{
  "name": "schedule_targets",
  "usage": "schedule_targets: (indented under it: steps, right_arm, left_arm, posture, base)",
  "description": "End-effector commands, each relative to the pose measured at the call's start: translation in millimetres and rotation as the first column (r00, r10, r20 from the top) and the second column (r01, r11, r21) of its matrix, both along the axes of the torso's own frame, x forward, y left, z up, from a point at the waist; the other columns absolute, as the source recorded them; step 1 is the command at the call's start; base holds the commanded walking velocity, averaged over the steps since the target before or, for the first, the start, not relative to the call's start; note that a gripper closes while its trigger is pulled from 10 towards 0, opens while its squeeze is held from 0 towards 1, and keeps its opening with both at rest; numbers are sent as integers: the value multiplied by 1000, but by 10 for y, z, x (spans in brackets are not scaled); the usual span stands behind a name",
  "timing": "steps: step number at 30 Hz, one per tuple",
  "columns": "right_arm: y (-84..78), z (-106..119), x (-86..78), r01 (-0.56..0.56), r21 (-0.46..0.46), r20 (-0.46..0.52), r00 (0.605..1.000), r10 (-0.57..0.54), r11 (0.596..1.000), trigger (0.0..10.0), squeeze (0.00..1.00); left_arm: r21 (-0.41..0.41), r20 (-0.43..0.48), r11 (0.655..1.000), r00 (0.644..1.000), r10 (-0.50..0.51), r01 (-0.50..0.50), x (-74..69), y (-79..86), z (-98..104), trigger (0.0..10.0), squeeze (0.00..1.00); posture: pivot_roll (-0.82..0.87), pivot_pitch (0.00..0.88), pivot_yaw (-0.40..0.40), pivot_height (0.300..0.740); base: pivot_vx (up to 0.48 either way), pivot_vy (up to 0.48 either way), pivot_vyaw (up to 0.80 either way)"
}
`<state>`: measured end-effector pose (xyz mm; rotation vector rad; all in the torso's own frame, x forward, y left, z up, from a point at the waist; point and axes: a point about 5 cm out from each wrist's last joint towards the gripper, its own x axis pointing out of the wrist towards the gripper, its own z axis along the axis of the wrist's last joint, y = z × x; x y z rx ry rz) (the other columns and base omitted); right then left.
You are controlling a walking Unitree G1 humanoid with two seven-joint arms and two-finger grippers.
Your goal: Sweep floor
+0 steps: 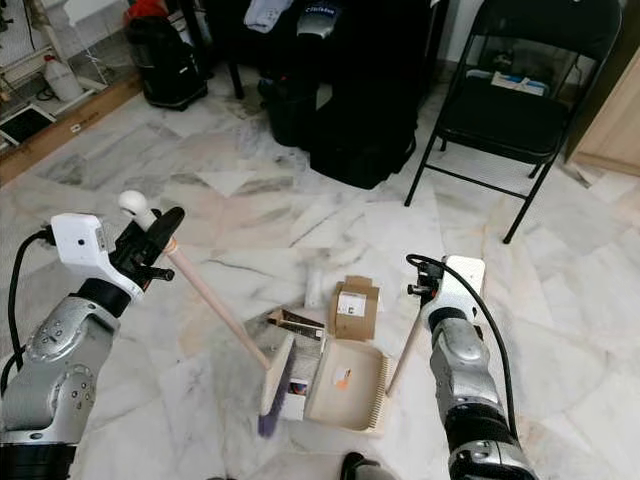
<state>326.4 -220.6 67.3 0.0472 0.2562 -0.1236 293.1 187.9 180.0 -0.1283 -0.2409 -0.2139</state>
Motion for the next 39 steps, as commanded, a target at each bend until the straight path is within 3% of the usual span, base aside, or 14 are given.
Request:
schedule_targets:
  steps: [1,14,17,25,31,39]
  right_arm:
    - [25,-346,-190,2,44,-185,983,7,999,10000,0]
    - [59,-312,-280,-49,19,-221,974,52,999,10000,0]
    - [34,-226,-252,-69,-48,-206,977,57,997,10000,0]
    - [0,-104,-197,-56,-90,-168,985,40,994,10000,0]
    - [36,-170,-205,-65,-101,-191,981,44,993,10000,0]
    - [97,-239,-165,-101,-103,-207,975,78,989,10000,0]
  left_arm:
    - [6,40,999,999,32,-32,-3,48,56,10000,0]
    - [9,78,991,988,132,-133,14,216,82,10000,0]
    - [8,87,989,985,147,-148,19,217,82,10000,0]
    - [32,108,978,973,204,-208,21,286,78,10000,0]
    - [185,93,958,974,205,-219,20,304,-62,10000,0]
    - [210,1,938,959,283,-277,-32,482,-431,10000,0]
  posture:
    - [82,126,70,740]
    - [76,138,56,740]
    - [76,137,51,740]
    - [76,134,44,740]
    - [78,143,45,740]
    - [84,147,34,740]
  base:
    - [0,0,0]
    - [0,0,0]
    - [0,0,0]
    - [0,0,0]
    - [0,0,0]
    - [0,0,0]
